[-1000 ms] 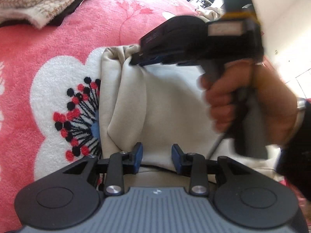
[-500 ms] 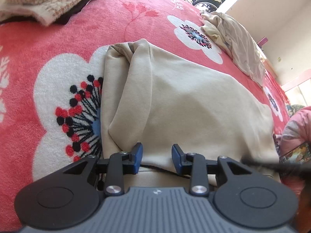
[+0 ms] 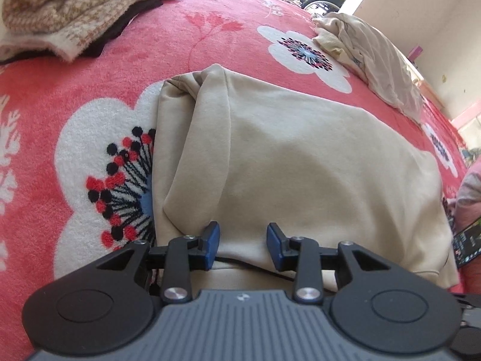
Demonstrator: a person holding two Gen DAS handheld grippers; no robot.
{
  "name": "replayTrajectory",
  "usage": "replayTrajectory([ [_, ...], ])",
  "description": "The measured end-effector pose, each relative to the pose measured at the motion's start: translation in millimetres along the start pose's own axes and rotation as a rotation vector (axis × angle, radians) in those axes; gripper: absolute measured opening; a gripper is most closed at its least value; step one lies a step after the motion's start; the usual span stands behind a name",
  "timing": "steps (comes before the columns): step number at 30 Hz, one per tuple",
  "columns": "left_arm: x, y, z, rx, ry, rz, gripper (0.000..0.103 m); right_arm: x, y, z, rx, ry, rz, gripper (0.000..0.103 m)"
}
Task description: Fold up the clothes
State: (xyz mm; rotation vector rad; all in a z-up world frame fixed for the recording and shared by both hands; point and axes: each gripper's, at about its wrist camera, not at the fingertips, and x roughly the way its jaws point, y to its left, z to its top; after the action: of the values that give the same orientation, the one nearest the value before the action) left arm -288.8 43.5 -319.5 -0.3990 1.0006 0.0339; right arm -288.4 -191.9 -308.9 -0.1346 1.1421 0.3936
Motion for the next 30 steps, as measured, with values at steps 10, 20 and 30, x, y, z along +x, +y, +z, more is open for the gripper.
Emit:
replayTrajectory([
  [10,-27.7,27.2,3.3,-0.128,-0.038,-0.085,0.037,-53.3,12.7,-4.5,-0.074,-0.212,0.064,0.024],
  [20,-41.1,95.7,8.9,-0.42,-0.062,-0.092,0.052,-49.2,96.1,-18.3,-0.559,-0.256,0.235,0.047],
  [30,-6.1,114.5,6.0,-0.551,0.079,-0.308,0.057,-30.7,146.3,-20.3,-0.743,-0.33,0.114,0.065],
])
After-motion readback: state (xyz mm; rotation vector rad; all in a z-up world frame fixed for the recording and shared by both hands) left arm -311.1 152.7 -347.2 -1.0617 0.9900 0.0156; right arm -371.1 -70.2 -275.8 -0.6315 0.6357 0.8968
